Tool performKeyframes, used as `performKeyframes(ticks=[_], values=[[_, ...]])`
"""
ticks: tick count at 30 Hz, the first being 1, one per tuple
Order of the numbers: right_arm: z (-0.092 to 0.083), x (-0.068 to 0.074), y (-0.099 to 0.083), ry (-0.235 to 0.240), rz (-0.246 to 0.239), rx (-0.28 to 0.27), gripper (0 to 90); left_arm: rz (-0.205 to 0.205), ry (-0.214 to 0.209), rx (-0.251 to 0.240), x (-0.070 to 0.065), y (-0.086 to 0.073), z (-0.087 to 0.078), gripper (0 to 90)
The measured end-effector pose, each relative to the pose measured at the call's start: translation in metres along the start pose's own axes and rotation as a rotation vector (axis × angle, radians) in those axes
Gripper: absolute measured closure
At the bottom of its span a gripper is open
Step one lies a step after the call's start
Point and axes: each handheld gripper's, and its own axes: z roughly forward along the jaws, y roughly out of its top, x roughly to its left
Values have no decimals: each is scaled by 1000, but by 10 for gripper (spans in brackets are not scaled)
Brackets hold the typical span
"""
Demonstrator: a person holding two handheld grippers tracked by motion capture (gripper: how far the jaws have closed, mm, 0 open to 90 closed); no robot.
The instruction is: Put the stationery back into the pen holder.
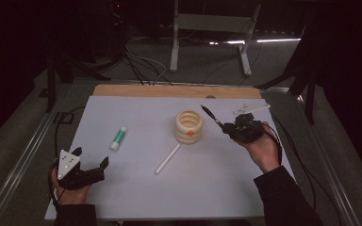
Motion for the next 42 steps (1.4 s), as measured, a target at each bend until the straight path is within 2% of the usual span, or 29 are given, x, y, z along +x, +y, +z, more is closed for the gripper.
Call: performKeyframes(ticks=[25,36,42], values=[[16,18,21,28,-28,34,806,-1,1,-3,1,0,-1,3],[30,21,28,32,-26,78,803,-2,0,-4,1,0,-1,3],[34,21,30,32,-15,82,801,-3,-1,-4,2,0,-1,3]])
